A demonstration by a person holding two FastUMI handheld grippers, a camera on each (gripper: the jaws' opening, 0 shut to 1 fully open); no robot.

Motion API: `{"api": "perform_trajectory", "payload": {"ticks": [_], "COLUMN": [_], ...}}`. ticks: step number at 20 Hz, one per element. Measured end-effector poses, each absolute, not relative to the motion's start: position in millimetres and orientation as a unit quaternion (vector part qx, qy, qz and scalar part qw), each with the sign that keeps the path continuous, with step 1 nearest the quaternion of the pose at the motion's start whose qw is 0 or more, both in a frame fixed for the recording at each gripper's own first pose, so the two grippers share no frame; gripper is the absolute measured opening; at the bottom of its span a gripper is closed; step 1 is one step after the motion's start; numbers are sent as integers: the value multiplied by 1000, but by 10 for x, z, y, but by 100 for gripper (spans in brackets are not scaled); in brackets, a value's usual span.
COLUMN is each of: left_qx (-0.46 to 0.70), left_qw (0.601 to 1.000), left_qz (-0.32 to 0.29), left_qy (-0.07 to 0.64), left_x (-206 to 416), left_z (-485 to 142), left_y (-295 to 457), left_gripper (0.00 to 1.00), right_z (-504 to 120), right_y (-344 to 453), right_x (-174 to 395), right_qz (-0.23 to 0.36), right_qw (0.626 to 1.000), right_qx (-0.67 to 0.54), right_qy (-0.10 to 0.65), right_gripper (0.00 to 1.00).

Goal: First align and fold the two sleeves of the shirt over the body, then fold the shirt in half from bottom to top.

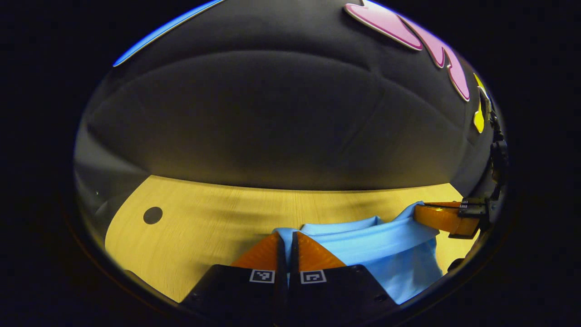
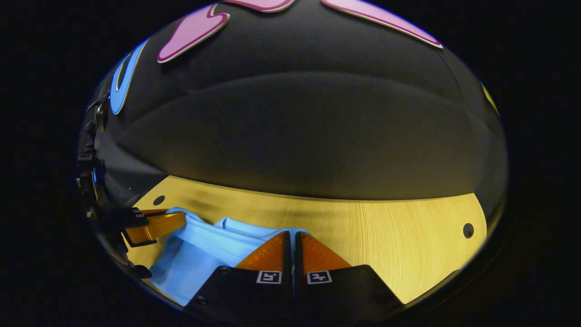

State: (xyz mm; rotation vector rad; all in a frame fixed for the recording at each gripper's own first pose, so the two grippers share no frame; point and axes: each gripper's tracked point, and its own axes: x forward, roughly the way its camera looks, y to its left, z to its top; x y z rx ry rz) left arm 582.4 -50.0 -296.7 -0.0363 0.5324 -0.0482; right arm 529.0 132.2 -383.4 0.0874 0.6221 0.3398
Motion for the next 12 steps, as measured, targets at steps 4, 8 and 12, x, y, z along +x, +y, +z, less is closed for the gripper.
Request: {"api": "perform_trajectory", "payload": {"ticks": [4, 8, 12], "left_qx": [16, 35, 44], "left_qw": [962, 973, 980], "left_qz": [4, -1, -22], "left_qy": [272, 227, 193], "left_x": [5801, 5707, 5394], "left_z": [-3031, -2683, -2268], "left_y": [-368, -493, -655], "left_gripper": [20, 75, 97], "right_z": [-4012, -3835, -3442], "right_y": [1331, 1308, 1197], "right_x": [5216, 5062, 4876], "right_qz": [157, 153, 147], "right_qw": [930, 936, 945], "right_qx": [36, 46, 41], "right_qy": [330, 314, 289], "right_gripper": [6, 70, 97]}}
